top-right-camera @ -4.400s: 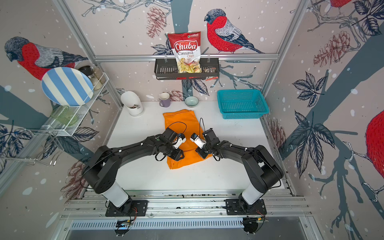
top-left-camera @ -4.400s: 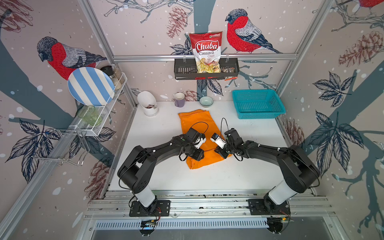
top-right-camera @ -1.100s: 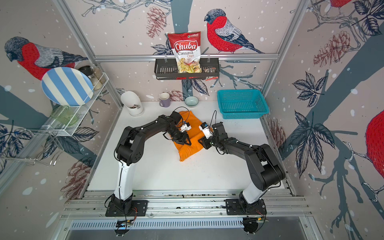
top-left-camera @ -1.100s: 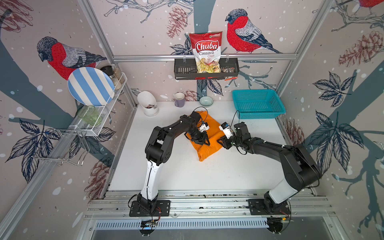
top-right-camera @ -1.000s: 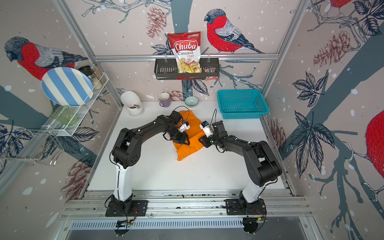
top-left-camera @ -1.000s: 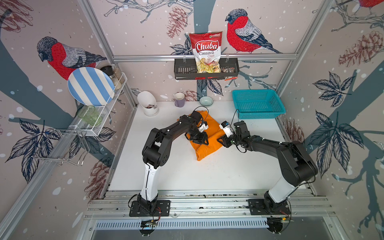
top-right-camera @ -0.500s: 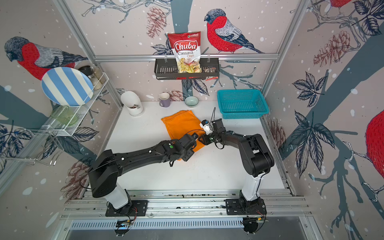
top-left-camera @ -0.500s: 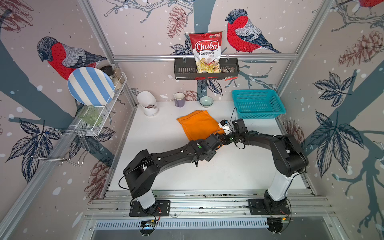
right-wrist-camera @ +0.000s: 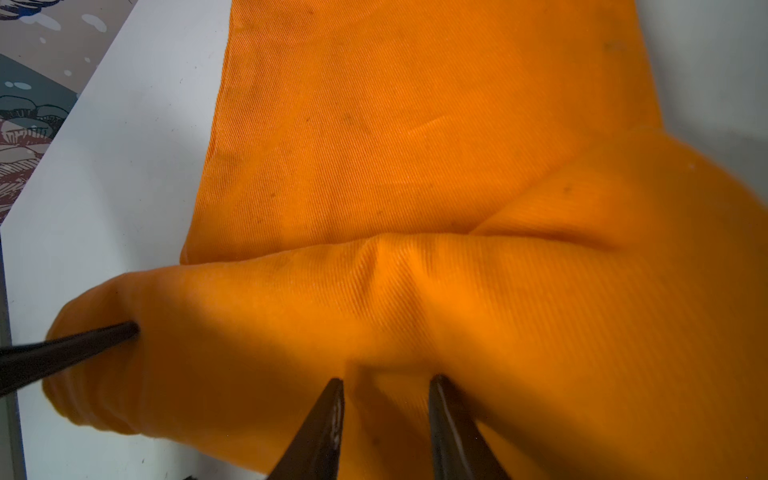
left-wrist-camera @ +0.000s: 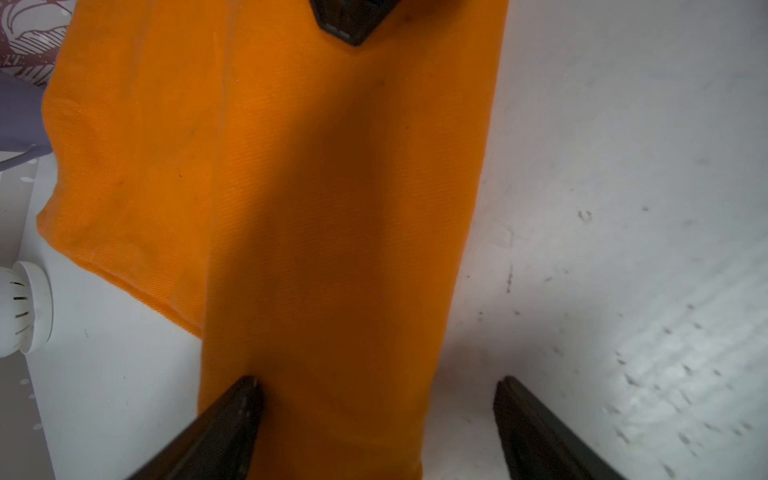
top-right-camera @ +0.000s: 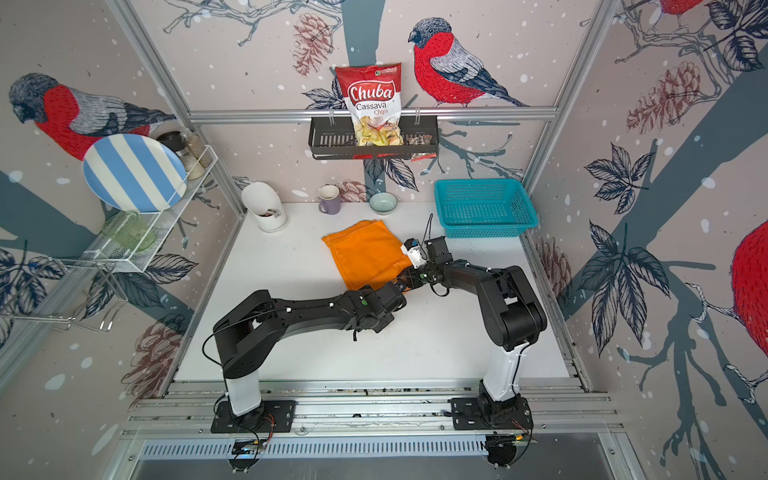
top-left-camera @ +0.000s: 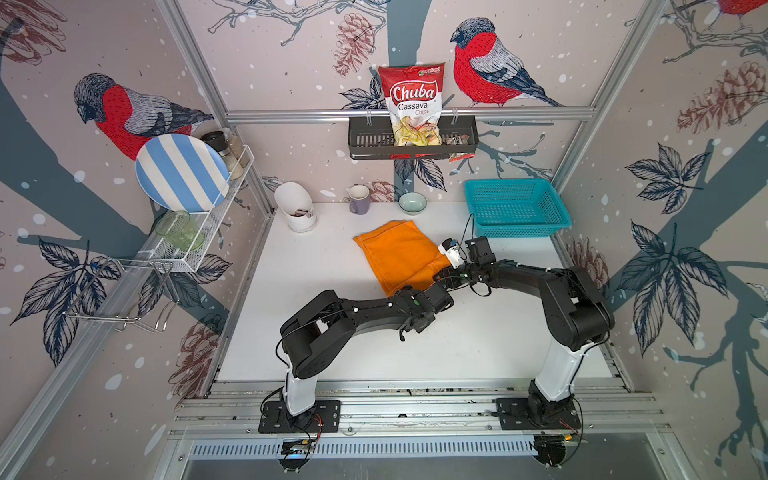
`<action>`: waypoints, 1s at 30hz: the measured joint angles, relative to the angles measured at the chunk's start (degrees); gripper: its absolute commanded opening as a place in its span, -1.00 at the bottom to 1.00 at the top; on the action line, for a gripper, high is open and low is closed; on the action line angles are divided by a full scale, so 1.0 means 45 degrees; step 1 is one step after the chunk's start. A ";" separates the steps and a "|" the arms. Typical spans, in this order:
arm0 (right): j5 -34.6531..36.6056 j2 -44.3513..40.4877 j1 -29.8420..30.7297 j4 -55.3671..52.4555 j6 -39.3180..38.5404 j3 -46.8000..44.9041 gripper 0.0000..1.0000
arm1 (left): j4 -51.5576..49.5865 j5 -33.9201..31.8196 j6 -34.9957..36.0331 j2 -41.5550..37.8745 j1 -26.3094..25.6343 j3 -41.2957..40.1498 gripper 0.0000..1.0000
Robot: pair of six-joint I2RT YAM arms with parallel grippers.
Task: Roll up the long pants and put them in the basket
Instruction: Roll the long pant at the center of the board.
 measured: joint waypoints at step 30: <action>0.0379 -0.8733 -0.0719 -0.0583 0.0607 -0.3347 -0.11 | 0.1180 1.6470 -0.4595 -0.0695 0.3463 -0.0539 -1.00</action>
